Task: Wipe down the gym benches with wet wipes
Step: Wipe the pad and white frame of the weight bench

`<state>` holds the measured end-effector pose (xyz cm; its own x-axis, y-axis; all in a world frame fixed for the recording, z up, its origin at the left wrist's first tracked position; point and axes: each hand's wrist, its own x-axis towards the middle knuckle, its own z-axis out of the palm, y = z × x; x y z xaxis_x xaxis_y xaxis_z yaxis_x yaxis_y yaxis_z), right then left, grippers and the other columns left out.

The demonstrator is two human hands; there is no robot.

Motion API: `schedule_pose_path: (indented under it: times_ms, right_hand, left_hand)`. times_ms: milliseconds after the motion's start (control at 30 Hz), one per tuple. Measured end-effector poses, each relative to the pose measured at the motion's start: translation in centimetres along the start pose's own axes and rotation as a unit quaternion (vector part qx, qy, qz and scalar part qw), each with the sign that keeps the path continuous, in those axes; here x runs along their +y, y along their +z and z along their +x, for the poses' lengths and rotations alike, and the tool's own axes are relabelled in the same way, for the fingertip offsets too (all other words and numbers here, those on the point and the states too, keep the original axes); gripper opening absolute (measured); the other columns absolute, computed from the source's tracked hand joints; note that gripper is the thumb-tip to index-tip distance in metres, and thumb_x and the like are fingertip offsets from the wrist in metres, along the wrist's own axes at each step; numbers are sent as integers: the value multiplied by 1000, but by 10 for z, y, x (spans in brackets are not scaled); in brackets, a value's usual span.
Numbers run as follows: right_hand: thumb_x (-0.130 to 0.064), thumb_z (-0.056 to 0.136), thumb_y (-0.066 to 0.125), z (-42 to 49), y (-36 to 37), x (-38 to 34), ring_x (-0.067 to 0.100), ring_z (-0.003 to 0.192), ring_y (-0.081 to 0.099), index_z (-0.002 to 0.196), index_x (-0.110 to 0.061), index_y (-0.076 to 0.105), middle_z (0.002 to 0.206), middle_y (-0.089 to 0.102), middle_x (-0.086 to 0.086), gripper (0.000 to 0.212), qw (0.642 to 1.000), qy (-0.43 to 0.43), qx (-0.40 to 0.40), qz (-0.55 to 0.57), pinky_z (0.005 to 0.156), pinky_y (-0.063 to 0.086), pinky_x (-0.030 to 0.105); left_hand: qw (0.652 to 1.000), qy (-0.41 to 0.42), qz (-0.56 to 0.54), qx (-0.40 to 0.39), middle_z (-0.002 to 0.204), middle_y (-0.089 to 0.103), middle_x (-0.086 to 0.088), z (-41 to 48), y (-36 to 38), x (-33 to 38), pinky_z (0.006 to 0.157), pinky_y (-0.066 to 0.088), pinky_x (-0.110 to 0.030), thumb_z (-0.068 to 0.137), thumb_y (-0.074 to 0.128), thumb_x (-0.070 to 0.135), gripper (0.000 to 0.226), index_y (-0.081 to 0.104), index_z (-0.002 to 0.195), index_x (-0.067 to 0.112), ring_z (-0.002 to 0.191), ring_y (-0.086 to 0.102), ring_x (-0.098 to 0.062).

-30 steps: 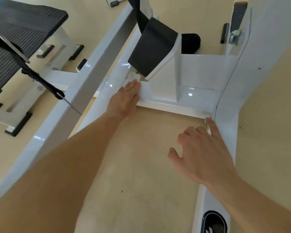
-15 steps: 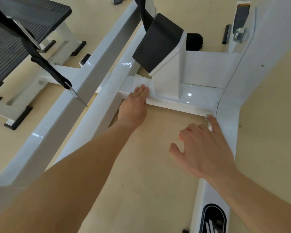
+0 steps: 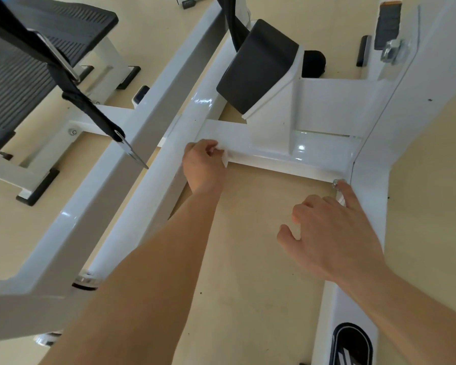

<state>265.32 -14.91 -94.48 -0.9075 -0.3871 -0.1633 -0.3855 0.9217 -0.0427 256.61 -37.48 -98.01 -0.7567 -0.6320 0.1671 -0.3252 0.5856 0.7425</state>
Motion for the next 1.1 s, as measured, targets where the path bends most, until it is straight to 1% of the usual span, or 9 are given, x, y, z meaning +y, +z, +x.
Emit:
schedule_pose_path:
  times_ms: [200,267,400,533,667,800,967,1033,1100]
  right_hand:
    - [-62,78,1,2,1,-1,13,92,59,101,-32,69,97,62,-10,78,1000,0,0,-1,124,-2,45]
    - [-62,78,1,2,1,0,14,92,59,101,-32,69,96,62,-10,78,1000,0,0,0,124,-2,46]
    - [-61,77,0,1,0,0,14,94,59,102,-32,69,97,61,-10,79,1000,0,-2,-1,124,-3,46]
    - [-60,77,1,1,0,0,14,92,59,101,-31,69,95,60,-10,78,1000,0,0,3,124,-2,46]
    - [-60,77,0,1,0,0,14,93,59,101,-31,69,95,60,-10,78,1000,0,1,4,124,-3,45]
    - [-60,76,-1,1,-1,0,14,94,59,101,-31,68,95,60,-10,79,1000,-1,-1,5,124,-4,45]
    - [-60,76,-2,1,-1,1,13,96,58,103,-32,68,96,60,-10,80,1000,-4,-5,6,124,-7,45]
    - [-60,77,-1,1,-2,0,13,95,58,101,-31,68,94,60,-10,79,1000,-5,-4,8,124,-6,46]
    - [-59,78,1,1,-2,0,13,93,58,98,-30,68,92,59,-10,76,1000,-2,-2,14,124,-7,45]
  left_hand:
    - [986,-138,-93,21,96,64,5,-5,6,8,57,38,-12,95,61,17,8,60,102,20,87,62,-14]
    - [982,-149,-112,23,99,67,2,-6,7,10,60,43,-15,95,58,13,13,64,104,20,90,64,-16]
    - [974,-171,-150,13,107,72,6,-15,8,10,83,52,-22,95,57,17,26,74,113,21,95,67,-11]
    - [958,-205,-197,24,85,73,7,-18,13,13,69,51,-20,91,62,30,23,77,101,16,75,64,-5]
    - [945,-248,-202,62,92,71,9,-6,13,15,84,56,-28,94,67,26,8,72,99,23,89,69,-12]
    - [930,-290,-206,93,108,70,3,5,9,16,83,50,-24,97,64,28,24,70,117,17,96,66,-15]
    - [896,-351,-261,75,104,73,8,-5,14,28,86,55,-29,97,60,36,25,72,117,27,95,68,-15]
    - [887,-363,-279,57,98,74,7,-16,25,32,79,55,-27,96,62,32,13,73,100,28,92,70,-16]
    - [878,-373,-301,27,88,75,0,-33,34,35,73,54,-27,94,65,22,20,66,75,29,85,72,-19]
